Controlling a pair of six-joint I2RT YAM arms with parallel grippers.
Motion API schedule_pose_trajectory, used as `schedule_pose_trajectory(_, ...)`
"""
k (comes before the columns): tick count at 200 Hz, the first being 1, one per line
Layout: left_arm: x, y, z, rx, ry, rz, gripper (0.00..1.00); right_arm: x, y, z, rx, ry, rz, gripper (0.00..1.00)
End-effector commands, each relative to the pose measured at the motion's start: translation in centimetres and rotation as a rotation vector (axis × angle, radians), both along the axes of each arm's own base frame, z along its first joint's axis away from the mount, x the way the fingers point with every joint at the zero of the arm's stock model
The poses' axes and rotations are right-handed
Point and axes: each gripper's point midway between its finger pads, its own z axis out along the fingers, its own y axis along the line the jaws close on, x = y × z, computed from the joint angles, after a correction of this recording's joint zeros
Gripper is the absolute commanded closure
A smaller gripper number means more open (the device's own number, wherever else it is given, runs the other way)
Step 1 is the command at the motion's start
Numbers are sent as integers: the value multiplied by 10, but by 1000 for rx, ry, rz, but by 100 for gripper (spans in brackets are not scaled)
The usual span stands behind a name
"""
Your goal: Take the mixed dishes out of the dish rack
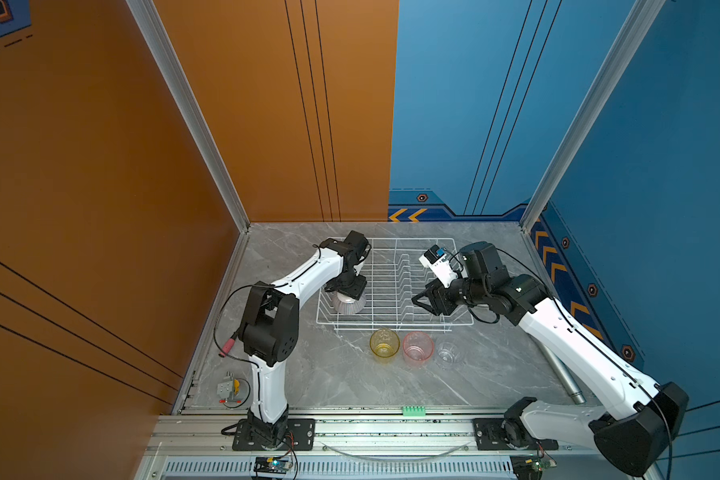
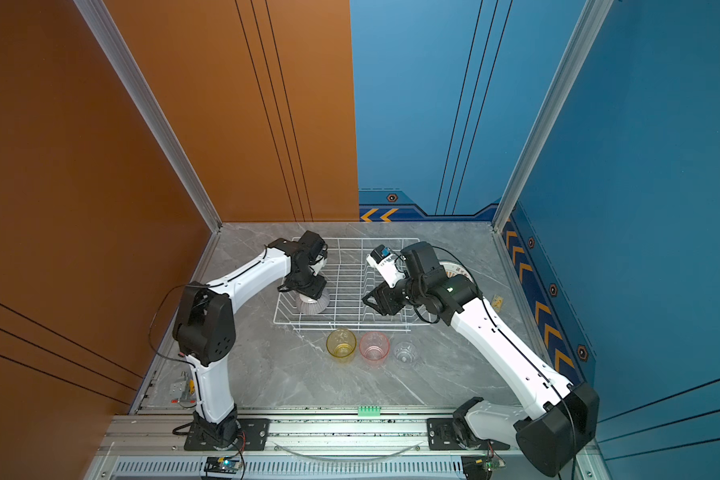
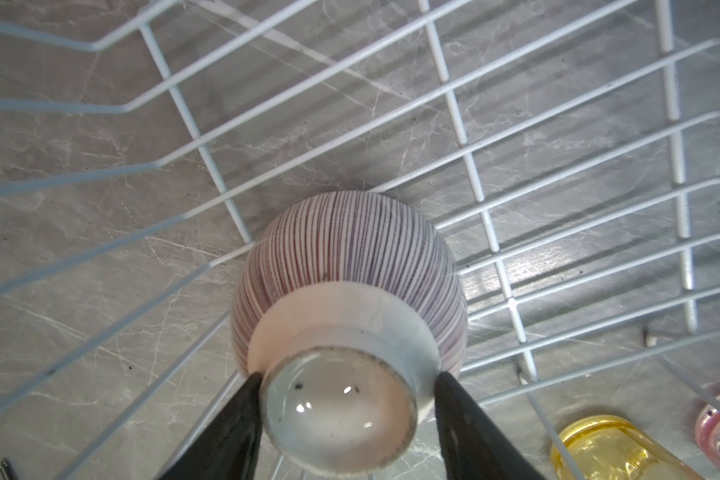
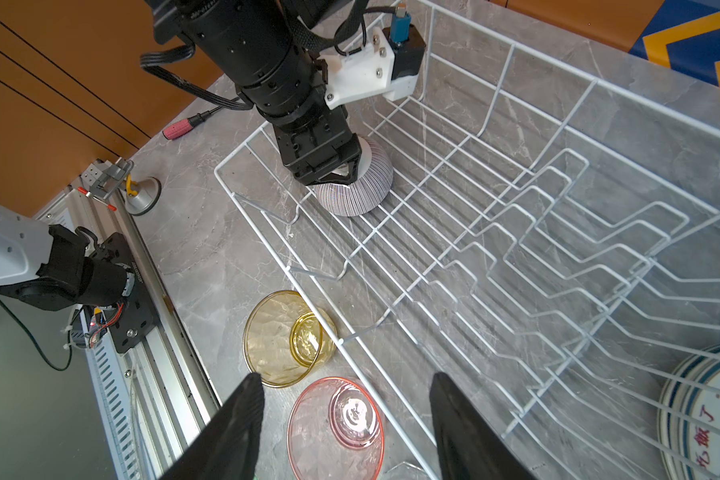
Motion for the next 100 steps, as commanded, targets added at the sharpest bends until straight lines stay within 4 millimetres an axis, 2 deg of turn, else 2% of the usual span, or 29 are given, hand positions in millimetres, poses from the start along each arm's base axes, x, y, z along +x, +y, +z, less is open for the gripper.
schedule_pose_trajectory(1, 1, 1, 3, -10, 18, -4, 37, -4, -2, 6, 29, -8, -3, 38)
schedule_pose_trajectory(100, -4, -2, -2, -42, 55, -18, 48, -1, -4, 1, 34, 2, -25, 38)
